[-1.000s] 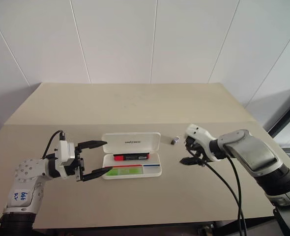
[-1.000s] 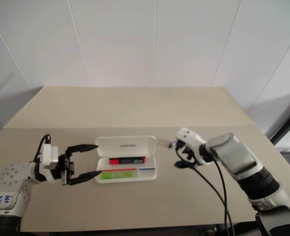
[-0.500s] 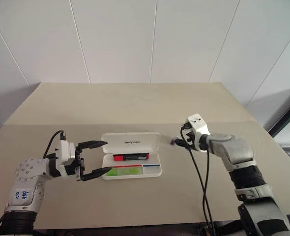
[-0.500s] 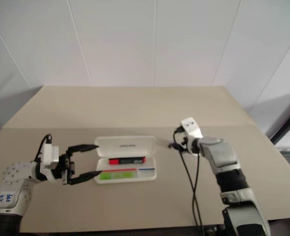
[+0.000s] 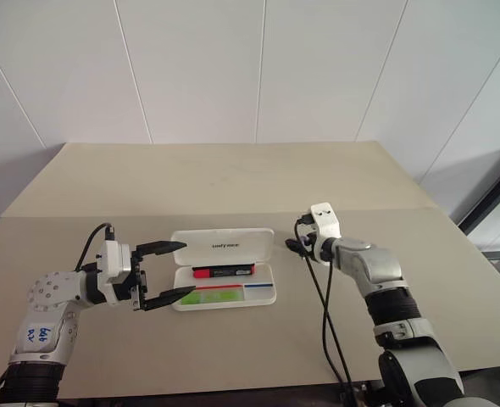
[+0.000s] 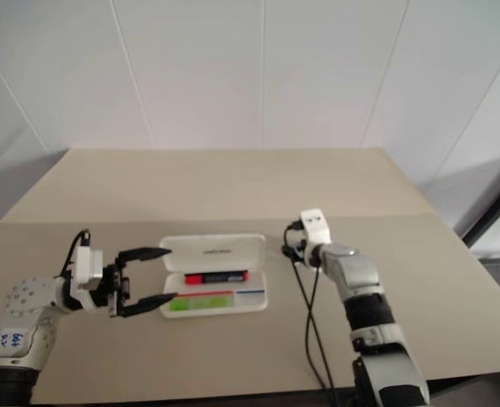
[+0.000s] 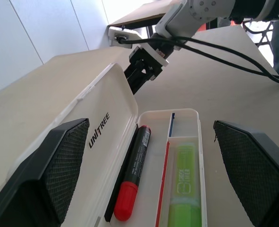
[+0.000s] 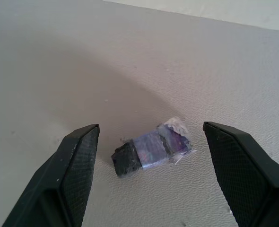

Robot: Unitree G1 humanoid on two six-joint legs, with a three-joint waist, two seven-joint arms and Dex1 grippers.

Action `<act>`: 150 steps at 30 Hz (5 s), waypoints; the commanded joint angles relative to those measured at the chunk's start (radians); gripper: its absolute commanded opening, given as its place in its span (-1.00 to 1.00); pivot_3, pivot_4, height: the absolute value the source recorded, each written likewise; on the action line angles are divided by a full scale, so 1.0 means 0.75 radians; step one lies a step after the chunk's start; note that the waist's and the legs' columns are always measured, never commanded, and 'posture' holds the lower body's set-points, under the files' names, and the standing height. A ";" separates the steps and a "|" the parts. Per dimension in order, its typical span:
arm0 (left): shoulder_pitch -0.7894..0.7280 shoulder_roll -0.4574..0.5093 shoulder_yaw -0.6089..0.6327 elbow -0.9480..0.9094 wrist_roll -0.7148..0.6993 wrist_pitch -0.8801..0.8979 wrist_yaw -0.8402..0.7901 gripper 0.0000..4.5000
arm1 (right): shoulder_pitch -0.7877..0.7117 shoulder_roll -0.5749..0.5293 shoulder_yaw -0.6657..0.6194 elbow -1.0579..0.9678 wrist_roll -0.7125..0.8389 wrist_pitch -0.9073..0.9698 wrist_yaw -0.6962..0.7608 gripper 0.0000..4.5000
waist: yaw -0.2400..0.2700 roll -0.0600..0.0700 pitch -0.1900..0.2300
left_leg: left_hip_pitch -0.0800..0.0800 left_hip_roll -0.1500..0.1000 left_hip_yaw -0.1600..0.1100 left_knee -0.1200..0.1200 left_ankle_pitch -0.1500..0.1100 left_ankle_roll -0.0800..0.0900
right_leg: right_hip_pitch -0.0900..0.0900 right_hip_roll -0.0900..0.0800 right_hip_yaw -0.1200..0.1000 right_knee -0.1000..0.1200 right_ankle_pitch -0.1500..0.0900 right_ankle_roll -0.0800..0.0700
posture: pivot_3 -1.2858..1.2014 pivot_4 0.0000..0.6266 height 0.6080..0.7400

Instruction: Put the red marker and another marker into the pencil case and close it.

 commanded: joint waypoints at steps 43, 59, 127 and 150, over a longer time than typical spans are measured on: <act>0.019 0.007 0.023 -0.061 -0.008 -0.015 0.039 1.00 | 0.089 0.380 -0.188 -0.203 -0.064 0.063 -0.728 -0.17 | -0.004 -0.002 -0.001 | 0.001 0.000 -0.002 0.000 0.001 0.000 | 0.003 0.000 -0.001 0.000 0.001 0.000 | 0.03 -0.52 1.00; 0.007 -0.004 0.011 -0.050 -0.023 -0.013 0.017 1.00 | -0.002 -0.046 -0.046 -0.253 -0.052 -0.176 -0.207 -0.53 | -0.010 0.002 0.001 | -0.001 0.000 -0.002 -0.010 0.001 0.000 | -0.001 0.000 0.000 -0.006 0.000 0.000 | 0.03 -0.52 1.00; 0.166 0.107 0.225 -0.019 -0.145 0.026 -0.197 1.00 | -0.133 -0.410 0.657 -0.208 -0.071 -0.542 1.418 0.65 | 0.002 0.002 0.001 | 0.001 0.000 -0.002 -0.001 0.001 0.000 | 0.000 0.001 -0.002 0.001 -0.002 -0.001 | 0.03 -0.52 1.00; -0.148 0.095 0.107 0.234 0.106 -0.096 0.032 1.00 | 0.187 -0.526 -0.019 -0.766 0.548 -0.321 1.361 0.99 | 0.038 0.002 0.001 | 0.001 0.000 -0.003 0.002 0.001 -0.001 | 0.003 0.001 -0.003 0.001 -0.001 0.000 | 0.03 -0.52 1.00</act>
